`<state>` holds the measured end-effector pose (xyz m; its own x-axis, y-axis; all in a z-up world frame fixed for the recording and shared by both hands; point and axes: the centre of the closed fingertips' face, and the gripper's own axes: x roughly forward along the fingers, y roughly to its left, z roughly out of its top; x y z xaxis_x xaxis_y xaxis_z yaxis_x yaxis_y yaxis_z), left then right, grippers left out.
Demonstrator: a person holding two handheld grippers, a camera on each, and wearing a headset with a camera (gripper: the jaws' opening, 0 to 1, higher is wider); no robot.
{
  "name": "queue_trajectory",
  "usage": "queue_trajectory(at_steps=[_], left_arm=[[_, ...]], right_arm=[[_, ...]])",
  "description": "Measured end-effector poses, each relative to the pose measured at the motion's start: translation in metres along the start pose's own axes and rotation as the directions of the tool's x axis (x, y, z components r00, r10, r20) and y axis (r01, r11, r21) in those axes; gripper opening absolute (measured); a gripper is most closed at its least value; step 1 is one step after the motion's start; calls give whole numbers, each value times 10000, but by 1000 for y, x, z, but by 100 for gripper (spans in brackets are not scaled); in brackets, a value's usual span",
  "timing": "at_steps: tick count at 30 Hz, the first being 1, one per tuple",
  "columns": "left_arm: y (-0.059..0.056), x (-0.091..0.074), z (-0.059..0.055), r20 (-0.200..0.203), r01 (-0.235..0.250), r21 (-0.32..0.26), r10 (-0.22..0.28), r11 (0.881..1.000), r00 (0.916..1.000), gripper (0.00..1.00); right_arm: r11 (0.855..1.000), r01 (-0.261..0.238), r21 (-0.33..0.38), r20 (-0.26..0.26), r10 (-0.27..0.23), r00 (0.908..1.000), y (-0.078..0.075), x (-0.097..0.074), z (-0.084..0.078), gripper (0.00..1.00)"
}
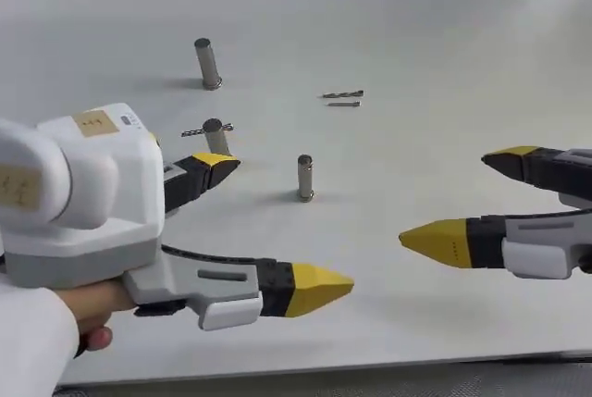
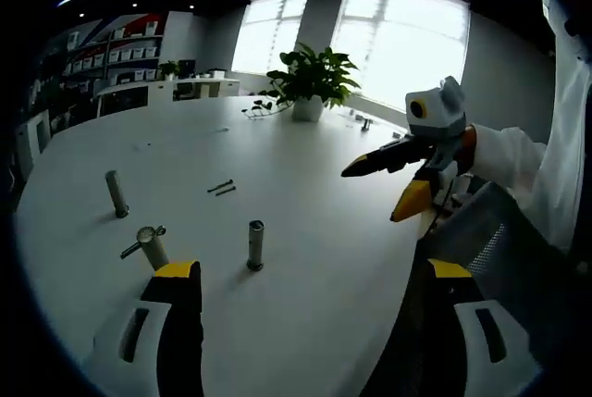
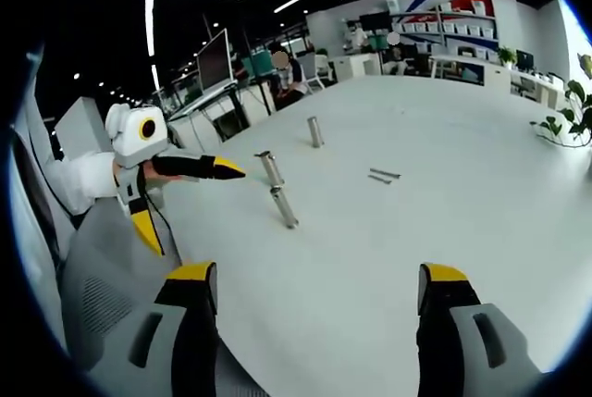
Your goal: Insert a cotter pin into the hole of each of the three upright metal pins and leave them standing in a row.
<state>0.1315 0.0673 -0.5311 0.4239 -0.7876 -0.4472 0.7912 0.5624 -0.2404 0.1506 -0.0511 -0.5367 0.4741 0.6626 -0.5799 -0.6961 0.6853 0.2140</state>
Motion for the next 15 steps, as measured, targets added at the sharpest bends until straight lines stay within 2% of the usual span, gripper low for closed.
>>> queue_trajectory(at_steps=[3, 7, 10, 11, 12, 15], left_arm=[[-2, -4, 1, 83, 102, -162, -100, 9998, 9999, 99], [-3, -7, -2, -112, 127, 18, -127, 9999, 9999, 99], [-3, -11, -5, -266, 122, 150, -118, 9998, 9996, 99], [-3, -12, -5, -276, 123, 156, -119, 9998, 9995, 99], [-3, -13, -7, -332, 82, 88, -79, 9999, 9994, 99], [-1, -16, -9, -387, -9, -11, 9, 10000, 9993, 99]], right_arm=[[9998, -61, -186, -84, 59, 9999, -3, -1, 5, 87], [9983, -171, -557, -244, 158, 9996, -8, -1, 13, 84], [9933, -611, -982, -336, 580, 9977, -9, 1, 27, 78], [9906, -775, -1124, -420, 731, 9964, -9, 2, 30, 77], [9829, -973, -1563, -663, 878, 9939, -10, 3, 35, 76], [9616, -1175, -2479, -1218, 894, 9885, -20, 7, 47, 74]])
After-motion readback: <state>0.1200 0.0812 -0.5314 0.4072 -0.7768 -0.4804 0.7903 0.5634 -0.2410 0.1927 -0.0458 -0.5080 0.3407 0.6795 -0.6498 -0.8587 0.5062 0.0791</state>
